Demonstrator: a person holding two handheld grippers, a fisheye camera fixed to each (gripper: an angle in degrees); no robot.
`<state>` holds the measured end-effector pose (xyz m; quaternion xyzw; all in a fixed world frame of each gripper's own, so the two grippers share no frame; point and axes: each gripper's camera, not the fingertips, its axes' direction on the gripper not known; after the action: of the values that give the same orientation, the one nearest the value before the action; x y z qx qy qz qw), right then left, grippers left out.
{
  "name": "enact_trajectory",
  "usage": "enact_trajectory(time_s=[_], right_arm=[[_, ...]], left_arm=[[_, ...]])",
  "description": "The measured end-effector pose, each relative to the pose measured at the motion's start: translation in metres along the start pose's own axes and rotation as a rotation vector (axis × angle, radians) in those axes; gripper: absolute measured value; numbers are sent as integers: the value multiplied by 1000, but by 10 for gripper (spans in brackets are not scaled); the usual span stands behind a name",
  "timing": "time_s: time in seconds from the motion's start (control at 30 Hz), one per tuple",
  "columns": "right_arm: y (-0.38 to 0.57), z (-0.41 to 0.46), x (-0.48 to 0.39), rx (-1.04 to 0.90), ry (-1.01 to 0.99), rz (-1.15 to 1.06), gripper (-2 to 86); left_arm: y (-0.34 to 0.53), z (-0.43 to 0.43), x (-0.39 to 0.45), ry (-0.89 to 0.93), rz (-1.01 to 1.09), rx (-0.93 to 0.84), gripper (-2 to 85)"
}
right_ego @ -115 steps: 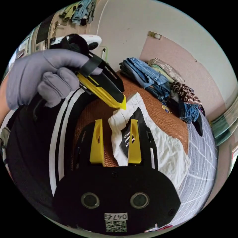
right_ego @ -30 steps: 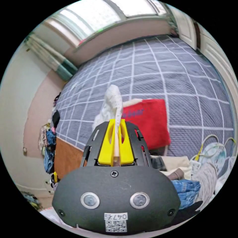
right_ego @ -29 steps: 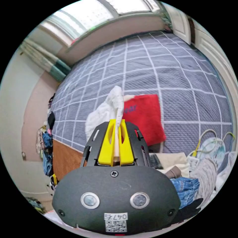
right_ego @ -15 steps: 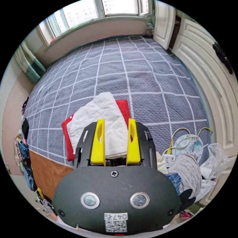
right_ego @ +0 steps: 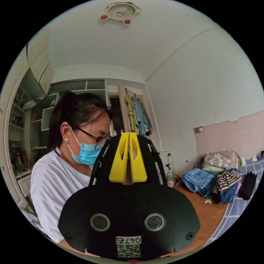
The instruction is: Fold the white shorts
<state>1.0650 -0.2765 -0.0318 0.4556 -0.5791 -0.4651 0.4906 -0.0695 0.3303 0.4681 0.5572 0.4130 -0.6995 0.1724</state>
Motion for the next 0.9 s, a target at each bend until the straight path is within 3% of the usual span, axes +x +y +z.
enact_trajectory(time_s=[0.23,0.73,0.9], right_arm=[[-45,60,32,-8,-275,-166,-7],[-82,62,86,-125,-311,-248,-6],[-91,66,116,-159,-410,-240,-6]], left_arm=[[5,0,-1,-3,4,3,-10],[13,-5,-9,-2,-3,0,-10],[15,-8,-11,2,2,0,-10]])
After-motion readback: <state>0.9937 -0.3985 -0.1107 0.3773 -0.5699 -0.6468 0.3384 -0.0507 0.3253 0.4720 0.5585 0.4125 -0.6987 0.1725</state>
